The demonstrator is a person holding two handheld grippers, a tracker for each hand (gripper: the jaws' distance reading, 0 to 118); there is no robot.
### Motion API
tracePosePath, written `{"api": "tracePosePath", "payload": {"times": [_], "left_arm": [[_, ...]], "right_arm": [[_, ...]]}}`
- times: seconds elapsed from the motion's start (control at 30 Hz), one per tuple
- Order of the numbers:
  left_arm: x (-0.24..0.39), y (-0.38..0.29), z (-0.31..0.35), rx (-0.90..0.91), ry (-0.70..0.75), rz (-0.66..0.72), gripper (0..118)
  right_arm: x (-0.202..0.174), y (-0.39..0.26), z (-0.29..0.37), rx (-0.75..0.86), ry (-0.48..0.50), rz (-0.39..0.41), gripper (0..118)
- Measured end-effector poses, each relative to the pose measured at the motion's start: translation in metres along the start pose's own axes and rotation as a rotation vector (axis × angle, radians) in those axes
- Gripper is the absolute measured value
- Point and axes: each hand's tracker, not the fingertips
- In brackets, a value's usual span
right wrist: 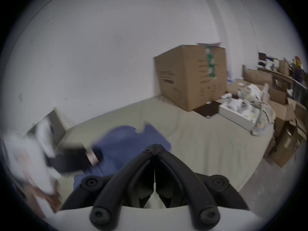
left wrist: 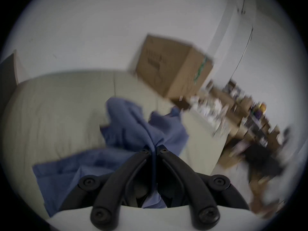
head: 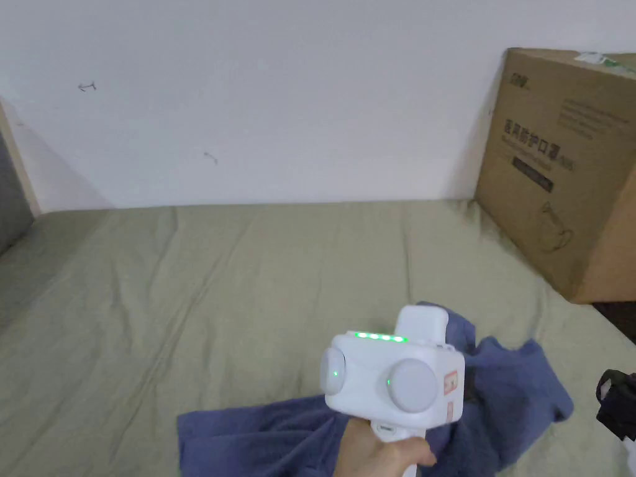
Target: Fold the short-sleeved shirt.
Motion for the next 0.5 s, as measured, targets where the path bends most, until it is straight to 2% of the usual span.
{"api": "tracePosePath", "payload": {"times": [0.07, 0.17, 0.2, 0.23, 0.27, 0.3, 0.33, 0.37, 0.4, 0.43, 0.5], "left_arm": [[0.006, -0.04, -0.044, -0.136, -0.002, -0.025, 4], [0.013, -0.087, -0.073, -0.224, -0.076, -0.01, 8], [0.014, -0.095, -0.077, -0.253, -0.065, -0.014, 22], [0.013, -0.097, -0.08, -0.269, -0.067, -0.027, 41], [0.013, -0.097, -0.08, -0.275, -0.058, -0.032, 66], [0.012, -0.093, -0.077, -0.269, -0.063, -0.023, 83], [0.01, -0.089, -0.074, -0.273, -0.069, -0.021, 91], [0.009, -0.084, -0.069, -0.273, -0.063, -0.02, 91], [0.006, -0.08, -0.061, -0.248, -0.049, -0.015, 111], [0.003, -0.075, -0.052, -0.203, -0.04, -0.009, 115], [-0.006, -0.063, -0.03, -0.163, -0.016, 0.011, 111]], "right_arm": [[0.02, -0.006, -0.002, -0.028, -0.028, -0.038, 0], [0.037, -0.017, -0.008, -0.059, -0.059, -0.034, 0], [0.04, -0.02, -0.011, -0.077, -0.069, -0.028, 0], [0.042, -0.023, -0.015, -0.092, -0.075, -0.028, 0], [0.039, -0.025, -0.017, -0.101, -0.073, -0.032, 0], [0.039, -0.027, -0.019, -0.106, -0.063, -0.039, 0], [0.038, -0.029, -0.02, -0.112, -0.055, -0.045, 0], [0.036, -0.03, -0.022, -0.116, -0.045, -0.048, 0], [0.029, -0.031, -0.022, -0.12, -0.033, -0.045, 0], [0.026, -0.031, -0.023, -0.124, -0.024, -0.041, 0], [0.017, -0.033, -0.023, -0.13, 0.011, -0.03, 0]]}}
